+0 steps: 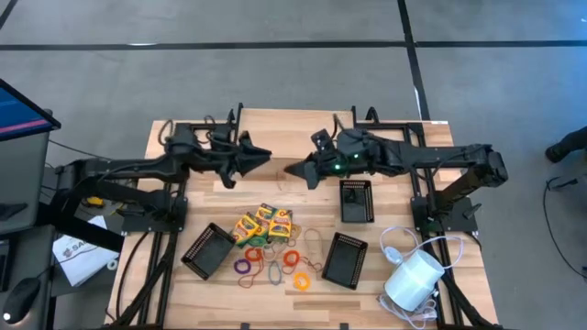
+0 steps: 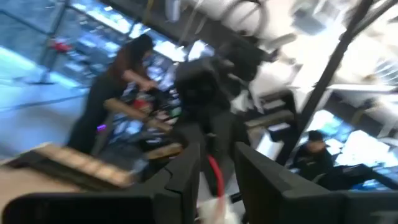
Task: Pick & Place Office Desk Supplies
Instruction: Put the red rubber band into the top right black bin
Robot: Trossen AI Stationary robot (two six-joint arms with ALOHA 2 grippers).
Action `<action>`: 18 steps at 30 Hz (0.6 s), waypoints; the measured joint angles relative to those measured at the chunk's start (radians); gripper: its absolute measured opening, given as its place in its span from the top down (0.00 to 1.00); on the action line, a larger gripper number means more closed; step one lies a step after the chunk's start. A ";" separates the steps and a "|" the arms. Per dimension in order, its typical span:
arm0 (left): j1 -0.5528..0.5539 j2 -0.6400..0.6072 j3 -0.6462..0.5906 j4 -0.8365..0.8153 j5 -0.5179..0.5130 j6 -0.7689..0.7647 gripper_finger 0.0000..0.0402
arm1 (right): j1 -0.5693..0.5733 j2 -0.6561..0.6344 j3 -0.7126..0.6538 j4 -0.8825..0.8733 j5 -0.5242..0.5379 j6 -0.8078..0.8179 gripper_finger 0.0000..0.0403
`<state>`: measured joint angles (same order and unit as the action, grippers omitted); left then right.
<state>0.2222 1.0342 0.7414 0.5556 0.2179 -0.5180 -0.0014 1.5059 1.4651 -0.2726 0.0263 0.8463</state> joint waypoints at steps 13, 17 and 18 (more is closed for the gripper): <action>0.124 -0.214 0.000 -0.339 0.000 0.050 0.75 | 0.026 0.000 0.000 -0.870 0.150 0.033 1.00; 0.115 -0.212 -0.001 -0.374 0.000 0.042 0.75 | 0.017 0.000 0.000 -1.037 0.166 0.043 1.00; 0.112 -0.208 -0.001 -0.374 0.000 0.043 0.75 | 0.016 -0.001 0.000 -1.055 0.166 0.040 1.00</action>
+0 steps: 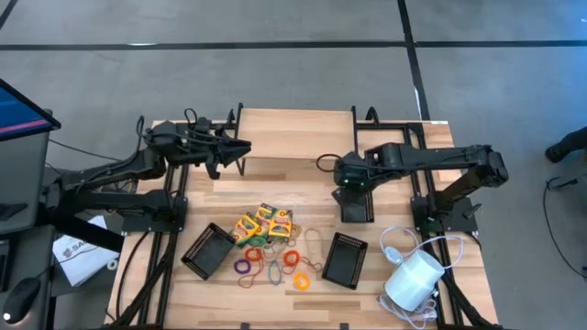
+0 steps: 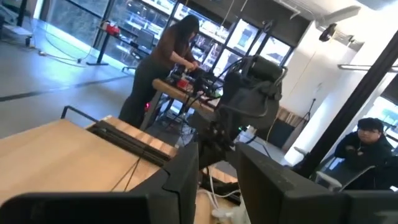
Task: Pick & Place Office Desk Supplies
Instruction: Put the red rubber band into the top right black bin, then put the right crayon box into the bottom right black bin
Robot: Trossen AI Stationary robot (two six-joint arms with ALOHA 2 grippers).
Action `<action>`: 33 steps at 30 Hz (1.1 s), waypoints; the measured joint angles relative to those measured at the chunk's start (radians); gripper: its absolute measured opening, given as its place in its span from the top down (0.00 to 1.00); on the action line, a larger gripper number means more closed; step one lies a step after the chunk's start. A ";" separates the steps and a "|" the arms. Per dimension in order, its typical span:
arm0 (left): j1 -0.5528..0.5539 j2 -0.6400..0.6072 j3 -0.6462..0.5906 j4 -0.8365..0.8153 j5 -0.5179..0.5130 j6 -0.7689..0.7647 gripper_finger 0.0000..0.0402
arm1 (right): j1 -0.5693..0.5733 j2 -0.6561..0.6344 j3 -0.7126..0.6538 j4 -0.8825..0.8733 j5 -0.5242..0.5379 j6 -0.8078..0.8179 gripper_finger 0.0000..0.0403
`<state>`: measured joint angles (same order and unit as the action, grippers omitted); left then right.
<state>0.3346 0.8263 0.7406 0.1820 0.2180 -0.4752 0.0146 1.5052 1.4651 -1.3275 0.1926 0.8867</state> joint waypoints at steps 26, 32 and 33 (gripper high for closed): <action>-0.032 0.066 0.000 -0.085 0.110 -0.055 0.75 | 0.014 0.004 -0.186 0.077 -0.031 0.089 0.60; -0.125 0.170 -0.001 -0.310 0.155 -0.045 0.75 | 0.050 0.004 -0.152 0.365 -0.039 0.071 0.56; -0.137 0.197 -0.002 -0.331 0.150 -0.039 0.75 | 0.053 0.004 -0.147 0.403 -0.039 0.064 0.56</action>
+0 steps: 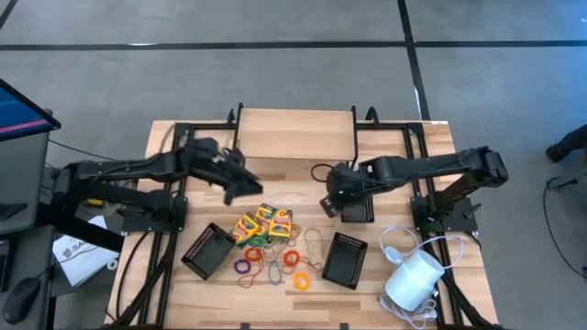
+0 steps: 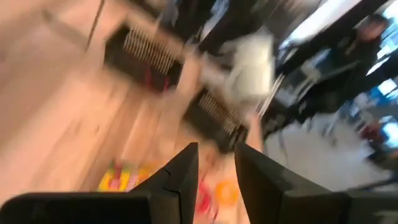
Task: Pick & Place Office Desk Supplies
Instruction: Put the right crayon box into the bottom right black bin
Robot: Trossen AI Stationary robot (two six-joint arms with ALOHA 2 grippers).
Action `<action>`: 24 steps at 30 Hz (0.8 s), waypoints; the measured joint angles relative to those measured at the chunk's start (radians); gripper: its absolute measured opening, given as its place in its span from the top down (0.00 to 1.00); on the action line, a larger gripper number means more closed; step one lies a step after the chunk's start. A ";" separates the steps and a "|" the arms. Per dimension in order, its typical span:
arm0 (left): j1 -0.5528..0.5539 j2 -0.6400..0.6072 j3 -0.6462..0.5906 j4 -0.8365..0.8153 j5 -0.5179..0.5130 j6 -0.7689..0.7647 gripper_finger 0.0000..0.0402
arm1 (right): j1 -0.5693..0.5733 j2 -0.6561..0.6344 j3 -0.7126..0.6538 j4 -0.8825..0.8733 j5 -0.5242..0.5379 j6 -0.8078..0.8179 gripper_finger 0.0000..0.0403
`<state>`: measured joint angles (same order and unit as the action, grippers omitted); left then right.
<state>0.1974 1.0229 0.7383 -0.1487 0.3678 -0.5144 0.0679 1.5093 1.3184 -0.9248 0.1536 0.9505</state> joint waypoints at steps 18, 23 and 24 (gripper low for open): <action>-0.105 0.532 0.001 0.142 0.138 -0.111 0.75 | 0.046 0.000 0.002 0.104 -0.086 0.043 0.57; -0.156 0.575 0.001 0.140 0.110 -0.163 0.75 | 0.056 0.000 0.001 0.103 -0.084 0.045 0.57; -0.165 0.576 0.001 0.136 0.093 -0.166 0.75 | 0.056 0.000 0.001 0.103 -0.084 0.045 0.57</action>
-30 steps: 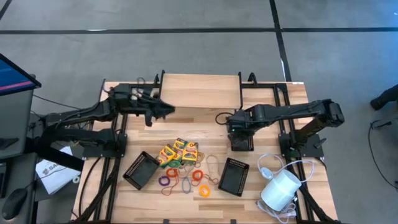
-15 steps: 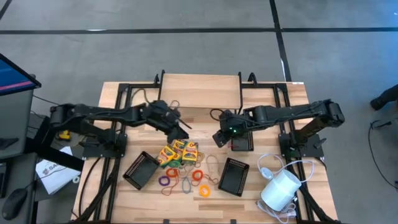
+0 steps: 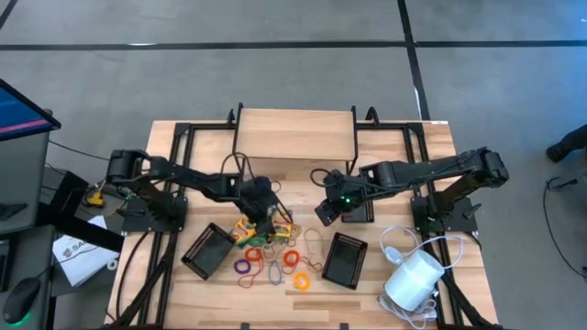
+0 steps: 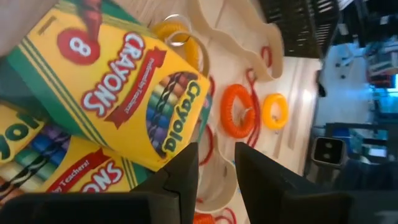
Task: Pick & Place Office Desk Supplies
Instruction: Put the right crayon box into the bottom right black bin
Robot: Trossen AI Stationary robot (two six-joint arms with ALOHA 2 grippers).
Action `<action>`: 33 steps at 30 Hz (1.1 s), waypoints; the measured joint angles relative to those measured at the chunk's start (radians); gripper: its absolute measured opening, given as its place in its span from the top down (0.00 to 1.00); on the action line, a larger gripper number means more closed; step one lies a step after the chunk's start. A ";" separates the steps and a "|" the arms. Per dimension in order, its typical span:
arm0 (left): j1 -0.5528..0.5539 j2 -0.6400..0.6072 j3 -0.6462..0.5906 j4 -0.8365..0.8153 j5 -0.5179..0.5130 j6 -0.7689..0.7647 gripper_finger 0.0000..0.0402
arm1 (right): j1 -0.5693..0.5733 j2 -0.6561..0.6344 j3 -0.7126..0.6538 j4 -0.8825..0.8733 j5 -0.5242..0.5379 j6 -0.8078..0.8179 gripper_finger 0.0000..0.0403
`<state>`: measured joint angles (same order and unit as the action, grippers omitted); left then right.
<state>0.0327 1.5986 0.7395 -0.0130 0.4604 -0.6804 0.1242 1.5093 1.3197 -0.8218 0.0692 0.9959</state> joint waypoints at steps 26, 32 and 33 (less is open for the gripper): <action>0.009 -0.015 -0.001 -0.110 -0.175 -0.017 0.44 | 0.001 0.121 -0.001 0.063 -0.048 0.053 0.57; 0.006 -0.067 0.000 -0.160 -0.214 -0.016 0.44 | 0.006 0.186 -0.001 0.094 -0.087 0.055 0.57; 0.006 -0.075 -0.001 -0.161 -0.234 -0.015 0.44 | 0.006 0.199 -0.001 0.110 -0.099 0.055 0.57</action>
<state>0.0383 1.5231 0.7387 -0.1738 0.2260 -0.6957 0.1299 1.7079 1.3186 -0.7122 -0.0298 1.0510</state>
